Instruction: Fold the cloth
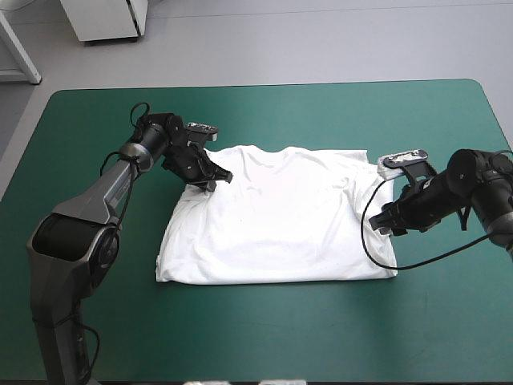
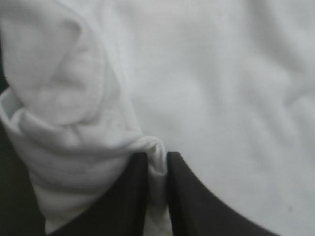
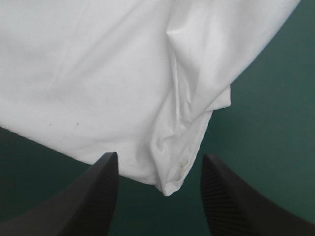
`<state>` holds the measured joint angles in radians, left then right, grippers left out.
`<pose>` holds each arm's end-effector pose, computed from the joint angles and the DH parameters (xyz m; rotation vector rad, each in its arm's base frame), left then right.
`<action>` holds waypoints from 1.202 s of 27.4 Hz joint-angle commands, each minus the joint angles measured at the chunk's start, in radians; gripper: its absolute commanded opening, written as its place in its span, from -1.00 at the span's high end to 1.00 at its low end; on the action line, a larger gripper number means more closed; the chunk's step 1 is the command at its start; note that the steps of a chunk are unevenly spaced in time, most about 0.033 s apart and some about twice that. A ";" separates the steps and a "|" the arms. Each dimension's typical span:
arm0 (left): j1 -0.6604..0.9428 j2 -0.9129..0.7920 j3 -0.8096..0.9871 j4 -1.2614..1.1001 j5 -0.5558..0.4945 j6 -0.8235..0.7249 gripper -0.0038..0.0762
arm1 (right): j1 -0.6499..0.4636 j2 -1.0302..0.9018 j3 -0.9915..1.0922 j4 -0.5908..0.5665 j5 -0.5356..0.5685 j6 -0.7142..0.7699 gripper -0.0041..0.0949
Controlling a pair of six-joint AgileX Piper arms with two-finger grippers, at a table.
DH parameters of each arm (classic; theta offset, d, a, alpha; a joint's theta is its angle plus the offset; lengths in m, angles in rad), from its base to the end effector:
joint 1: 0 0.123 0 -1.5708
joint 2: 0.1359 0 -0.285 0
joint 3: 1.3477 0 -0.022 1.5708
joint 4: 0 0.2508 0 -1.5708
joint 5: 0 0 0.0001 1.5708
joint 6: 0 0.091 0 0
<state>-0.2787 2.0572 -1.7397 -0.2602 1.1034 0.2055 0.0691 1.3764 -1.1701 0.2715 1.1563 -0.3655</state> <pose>0.4146 -0.1404 0.2329 0.5663 2.8361 -0.3701 0.2596 0.0404 0.3155 -0.5031 2.7507 0.3068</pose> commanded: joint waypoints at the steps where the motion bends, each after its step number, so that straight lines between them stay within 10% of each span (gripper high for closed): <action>1: -0.003 -0.101 -0.025 -0.051 0.030 0.019 0.28 | 0.004 -0.033 -0.030 0.016 -0.009 -0.001 -0.07; 6: -0.003 -0.157 -0.025 -0.092 0.080 0.026 -0.03 | 0.004 -0.033 -0.030 0.012 -0.033 -0.001 -0.07; 20: -0.003 -0.429 -0.025 -0.193 0.111 0.065 -0.03 | 0.002 0.155 -0.230 -0.216 -0.131 0.095 -0.07; 33: -0.003 -0.455 -0.025 -0.200 0.109 0.075 -0.03 | -0.040 0.554 -0.546 -0.202 -0.112 0.132 -0.07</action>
<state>-0.2787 1.6502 -1.7397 -0.4163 1.2391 0.2802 0.0559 1.9447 -1.6589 0.0414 1.0551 -0.2315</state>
